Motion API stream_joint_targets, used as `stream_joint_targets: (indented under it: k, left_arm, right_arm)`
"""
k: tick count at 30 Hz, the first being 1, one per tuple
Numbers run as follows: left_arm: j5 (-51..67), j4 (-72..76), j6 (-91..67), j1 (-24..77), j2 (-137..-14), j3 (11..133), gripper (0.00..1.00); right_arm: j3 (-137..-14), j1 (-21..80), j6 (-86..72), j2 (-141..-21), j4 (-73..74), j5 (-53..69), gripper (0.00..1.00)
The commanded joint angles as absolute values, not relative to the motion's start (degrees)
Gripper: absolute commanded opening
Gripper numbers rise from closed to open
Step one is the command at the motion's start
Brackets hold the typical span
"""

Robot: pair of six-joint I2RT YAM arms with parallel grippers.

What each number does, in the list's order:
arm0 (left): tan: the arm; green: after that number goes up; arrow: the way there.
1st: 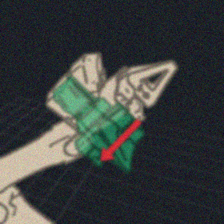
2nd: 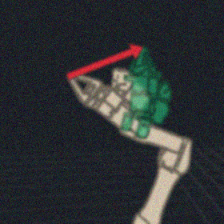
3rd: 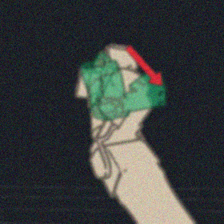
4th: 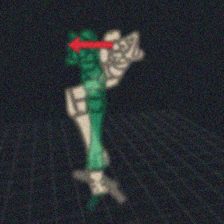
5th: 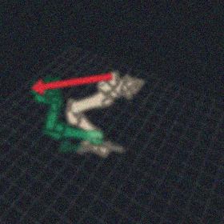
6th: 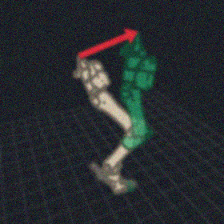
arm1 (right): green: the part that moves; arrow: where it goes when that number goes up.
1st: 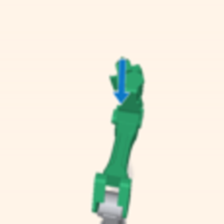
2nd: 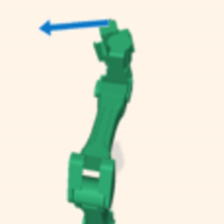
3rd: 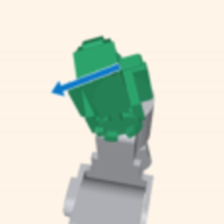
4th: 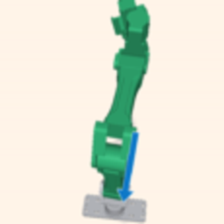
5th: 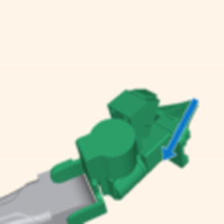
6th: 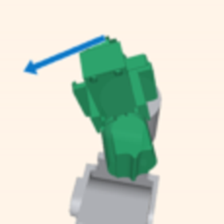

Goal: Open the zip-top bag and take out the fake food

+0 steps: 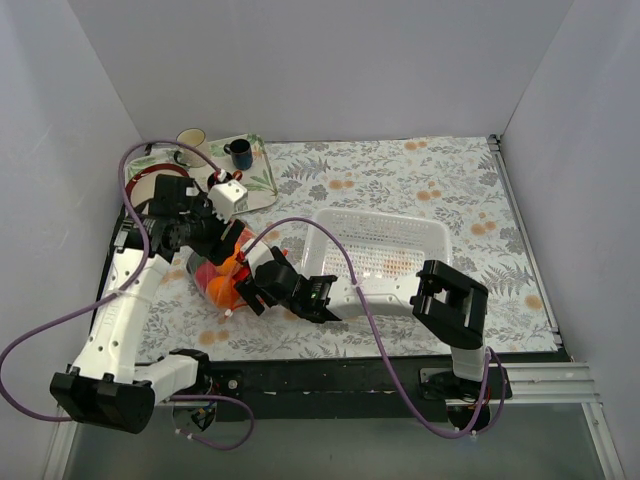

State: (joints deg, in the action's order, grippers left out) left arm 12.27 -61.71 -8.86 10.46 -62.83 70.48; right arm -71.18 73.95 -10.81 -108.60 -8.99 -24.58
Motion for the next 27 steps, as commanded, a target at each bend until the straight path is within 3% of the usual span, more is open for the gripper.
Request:
stream_joint_targets:
  k: [1, 6, 12, 18, 27]
  left_arm:
    - [32.8, -70.0, -10.5, 10.4, -64.2, 82.3, 0.66]
    - [33.3, -71.0, -12.0, 10.4, -64.3, 86.8, 0.67]
    - [9.1, -52.4, -12.4, 9.2, -60.2, 69.3, 0.49]
    - [-4.0, -37.8, -13.1, 6.2, -64.9, 59.8, 0.47]
    - [-2.4, -33.0, -16.5, 5.2, -74.6, 60.5, 0.46]
  right_arm:
    - [-72.9, 74.3, -11.4, -107.5, -10.0, -26.0, 0.89]
    - [-72.3, 74.3, -11.9, -107.5, -9.8, -26.0, 0.89]
    - [-71.3, 74.3, -12.0, -107.1, -10.4, -25.8, 0.89]
    - [-71.7, 74.3, -12.1, -107.8, -10.8, -25.1, 0.89]
    - [-71.3, 74.3, -12.2, -107.9, -12.1, -24.4, 0.92]
